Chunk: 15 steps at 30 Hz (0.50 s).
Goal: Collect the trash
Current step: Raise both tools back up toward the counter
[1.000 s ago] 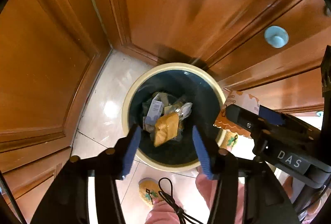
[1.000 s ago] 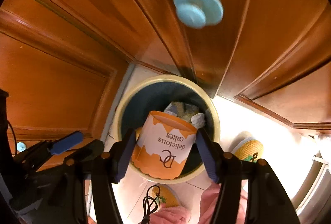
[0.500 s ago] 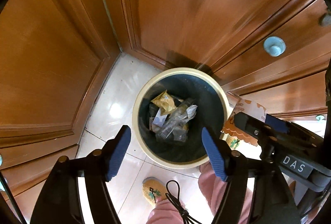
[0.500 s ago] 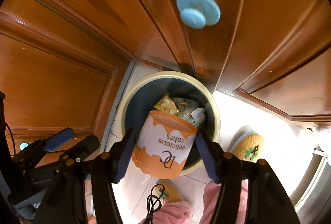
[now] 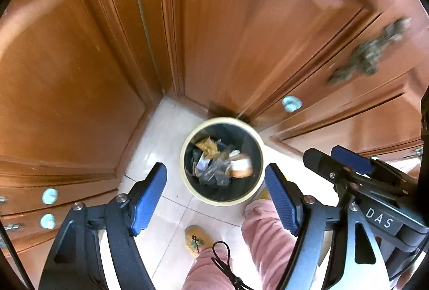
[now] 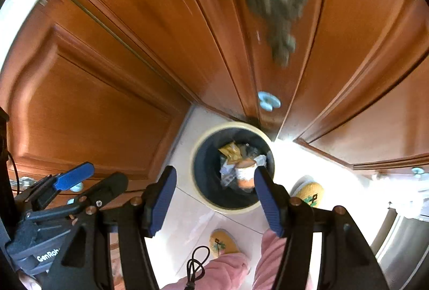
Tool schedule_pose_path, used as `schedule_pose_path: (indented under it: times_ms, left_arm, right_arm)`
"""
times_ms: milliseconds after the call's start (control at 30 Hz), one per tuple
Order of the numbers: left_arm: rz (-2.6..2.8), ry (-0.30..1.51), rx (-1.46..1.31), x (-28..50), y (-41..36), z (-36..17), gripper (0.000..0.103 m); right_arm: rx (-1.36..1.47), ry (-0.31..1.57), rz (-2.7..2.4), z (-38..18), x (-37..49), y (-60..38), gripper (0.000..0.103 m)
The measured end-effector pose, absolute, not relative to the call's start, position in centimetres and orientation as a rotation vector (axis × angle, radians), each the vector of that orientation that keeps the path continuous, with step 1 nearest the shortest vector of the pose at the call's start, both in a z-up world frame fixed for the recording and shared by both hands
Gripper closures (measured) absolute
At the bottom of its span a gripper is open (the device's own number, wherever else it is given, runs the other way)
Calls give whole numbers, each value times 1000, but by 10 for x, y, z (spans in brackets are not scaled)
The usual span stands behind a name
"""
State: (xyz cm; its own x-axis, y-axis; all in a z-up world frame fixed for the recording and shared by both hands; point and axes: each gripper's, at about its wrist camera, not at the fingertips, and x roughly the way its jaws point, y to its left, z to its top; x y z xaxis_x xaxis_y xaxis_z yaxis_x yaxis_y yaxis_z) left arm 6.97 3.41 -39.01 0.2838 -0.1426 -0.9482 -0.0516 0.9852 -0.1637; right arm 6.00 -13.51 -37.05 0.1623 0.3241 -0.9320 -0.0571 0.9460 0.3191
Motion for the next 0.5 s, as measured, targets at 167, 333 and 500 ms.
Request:
schedule_pose_path:
  times_ms: [167,333,500]
  left_arm:
    - [-76,1223,-158,64,37,-329,28]
    - [-89,1162,-136,54,35,-275,27]
    - [-87,1118,-114,45,31,-231,26]
  right_arm:
    - [227,1325,290,-316,57,-136,42]
    - [224,1269,311,-265,50,-139,42]
    - [238,1216,328,-218,39,-143,40]
